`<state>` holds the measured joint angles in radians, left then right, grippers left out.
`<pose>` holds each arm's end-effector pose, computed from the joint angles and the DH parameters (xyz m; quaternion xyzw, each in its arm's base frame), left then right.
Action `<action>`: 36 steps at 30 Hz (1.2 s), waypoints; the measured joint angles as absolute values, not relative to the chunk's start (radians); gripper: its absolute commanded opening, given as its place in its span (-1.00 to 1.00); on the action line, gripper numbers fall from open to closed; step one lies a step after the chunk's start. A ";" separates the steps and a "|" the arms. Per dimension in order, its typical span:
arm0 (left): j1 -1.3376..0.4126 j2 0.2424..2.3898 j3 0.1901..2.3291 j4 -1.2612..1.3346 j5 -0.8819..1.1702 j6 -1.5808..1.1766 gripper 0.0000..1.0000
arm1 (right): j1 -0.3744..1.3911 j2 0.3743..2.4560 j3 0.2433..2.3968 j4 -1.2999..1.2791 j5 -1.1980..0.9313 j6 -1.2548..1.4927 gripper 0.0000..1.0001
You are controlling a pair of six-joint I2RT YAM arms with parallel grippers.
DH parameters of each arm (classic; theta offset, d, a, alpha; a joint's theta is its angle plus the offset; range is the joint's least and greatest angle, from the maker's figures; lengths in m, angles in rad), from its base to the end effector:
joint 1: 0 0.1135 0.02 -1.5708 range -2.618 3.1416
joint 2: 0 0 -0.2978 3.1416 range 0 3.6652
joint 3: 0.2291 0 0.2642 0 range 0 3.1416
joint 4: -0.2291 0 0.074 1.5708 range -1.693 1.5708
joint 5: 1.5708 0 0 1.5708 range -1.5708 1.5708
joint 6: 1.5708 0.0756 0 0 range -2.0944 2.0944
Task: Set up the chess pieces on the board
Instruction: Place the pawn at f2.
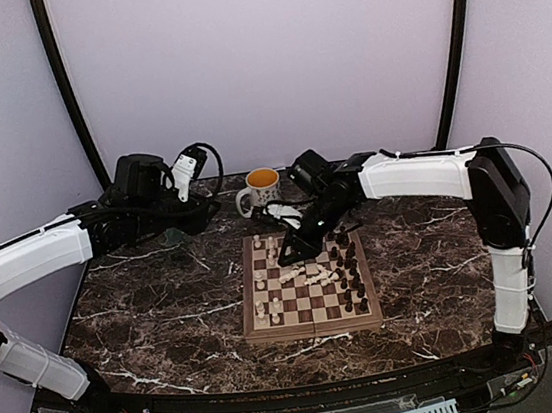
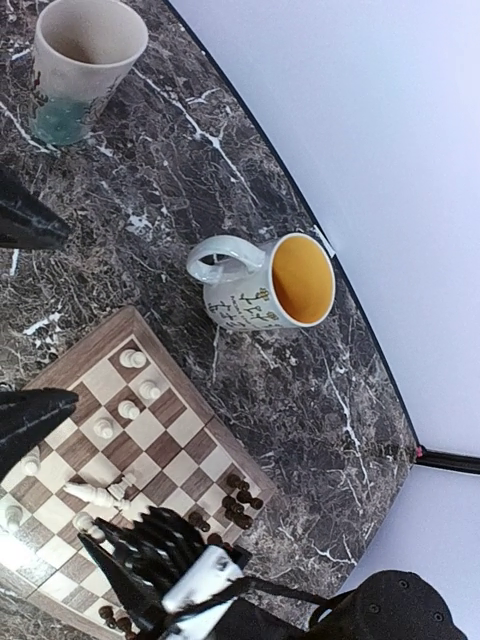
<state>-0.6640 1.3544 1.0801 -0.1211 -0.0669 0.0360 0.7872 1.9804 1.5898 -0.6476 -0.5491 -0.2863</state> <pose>0.2850 -0.2166 0.3349 0.2678 0.7877 -0.1447 0.5356 0.3036 0.3606 0.2249 -0.5362 0.7616 0.3162 0.1806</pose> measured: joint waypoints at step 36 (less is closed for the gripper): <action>-0.630 1.306 0.994 -0.114 -0.069 0.041 -0.01 | 0.951 2.161 1.699 -0.728 -0.297 -0.420 -0.61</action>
<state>-0.6300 1.3056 0.9936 -0.1139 -0.0689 0.0406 0.9512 2.1612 1.6985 -0.7280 -0.2974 -0.4202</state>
